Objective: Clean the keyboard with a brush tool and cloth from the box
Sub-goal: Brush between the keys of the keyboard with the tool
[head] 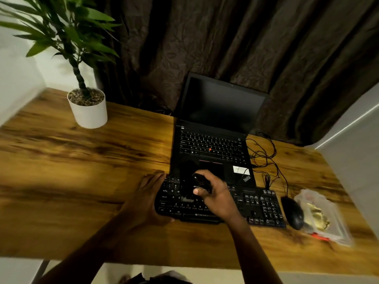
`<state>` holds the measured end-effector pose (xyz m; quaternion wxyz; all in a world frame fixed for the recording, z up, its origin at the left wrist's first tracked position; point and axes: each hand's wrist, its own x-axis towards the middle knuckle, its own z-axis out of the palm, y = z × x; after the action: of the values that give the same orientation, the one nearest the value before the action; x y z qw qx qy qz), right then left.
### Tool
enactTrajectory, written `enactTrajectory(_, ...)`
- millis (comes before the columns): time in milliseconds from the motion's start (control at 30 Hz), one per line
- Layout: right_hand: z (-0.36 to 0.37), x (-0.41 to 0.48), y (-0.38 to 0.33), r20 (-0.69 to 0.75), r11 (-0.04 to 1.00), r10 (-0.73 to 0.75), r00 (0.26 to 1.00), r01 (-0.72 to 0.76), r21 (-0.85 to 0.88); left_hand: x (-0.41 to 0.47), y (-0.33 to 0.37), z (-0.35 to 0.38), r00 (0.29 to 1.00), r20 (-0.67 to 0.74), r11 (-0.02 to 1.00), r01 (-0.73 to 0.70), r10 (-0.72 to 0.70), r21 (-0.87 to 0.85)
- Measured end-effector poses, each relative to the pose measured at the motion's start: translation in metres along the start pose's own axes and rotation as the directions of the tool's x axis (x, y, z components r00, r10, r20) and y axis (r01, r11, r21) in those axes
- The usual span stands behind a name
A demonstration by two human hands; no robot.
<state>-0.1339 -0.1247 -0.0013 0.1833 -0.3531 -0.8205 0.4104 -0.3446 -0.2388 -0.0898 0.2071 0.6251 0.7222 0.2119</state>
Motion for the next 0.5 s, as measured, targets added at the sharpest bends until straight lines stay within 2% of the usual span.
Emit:
enactTrajectory(100, -0.024, -0.010, 0.013, 0.021, 0.999, 0.030, 0.999, -0.029, -0.026, -0.002, 0.003, -0.002, 1.000, 0.010, 0.998, 0.027, -0.027, -0.050)
enactTrajectory(300, -0.039, -0.014, 0.025, 0.046, 0.993, 0.085, 0.995, -0.081, -0.083, -0.002, 0.011, -0.005, 0.998, 0.008, 0.997, 0.059, -0.059, -0.041)
enactTrajectory(500, -0.029, -0.010, 0.021, 0.053, 1.000, 0.009, 0.999, -0.007, -0.021, -0.001, 0.007, 0.000, 0.996, 0.013, 0.996, 0.089, -0.089, -0.025)
